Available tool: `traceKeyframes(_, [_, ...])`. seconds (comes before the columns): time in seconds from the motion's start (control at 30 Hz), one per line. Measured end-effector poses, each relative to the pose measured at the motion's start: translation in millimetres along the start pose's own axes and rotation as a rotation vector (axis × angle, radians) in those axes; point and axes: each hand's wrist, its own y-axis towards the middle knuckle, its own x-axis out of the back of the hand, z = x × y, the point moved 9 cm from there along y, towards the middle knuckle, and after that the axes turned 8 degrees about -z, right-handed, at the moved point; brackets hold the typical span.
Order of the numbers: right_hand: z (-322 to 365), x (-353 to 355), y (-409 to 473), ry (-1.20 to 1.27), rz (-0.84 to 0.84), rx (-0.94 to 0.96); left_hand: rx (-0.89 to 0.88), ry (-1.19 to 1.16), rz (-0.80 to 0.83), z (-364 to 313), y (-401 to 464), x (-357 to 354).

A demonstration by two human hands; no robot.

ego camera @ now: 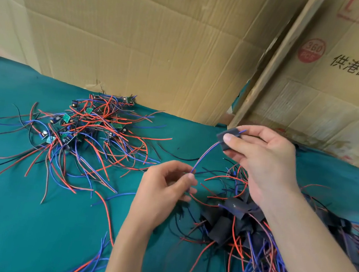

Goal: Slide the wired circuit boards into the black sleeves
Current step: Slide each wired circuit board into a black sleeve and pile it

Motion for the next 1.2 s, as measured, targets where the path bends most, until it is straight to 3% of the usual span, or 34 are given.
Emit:
traceKeyframes(0.17, [-10.4, -5.5, -10.1, 0.027, -0.012, -0.016, -0.018, -0.148, -0.034, -7.0, 1.8, 4.2])
traceKeyframes(0.33, [-37.0, -17.0, -26.3, 0.058, -0.007, -0.104, -0.015, -0.182, 0.047, -8.8, -0.1, -3.9])
traceKeyframes(0.63, [-71.9, -33.4, -42.0, 0.542, -0.042, -0.444, -0.019, -0.279, -0.005, -8.3, 3.1, -2.4])
traceKeyframes(0.73, [-67.2, -36.4, -43.5, 0.352, 0.002, -0.363, -0.025, -0.322, -0.051, -9.6, 2.5, 1.7])
traceKeyframes(1.03, [-23.3, -19.5, -27.7, -0.203, -0.017, 0.126, -0.051, -0.272, -0.150, -12.3, 1.8, 10.0])
traceKeyframes(1.2, [-24.1, -20.8, -21.9, -0.326, 0.073, 0.036, -0.069, -0.176, -0.206, -13.8, 2.9, 16.0])
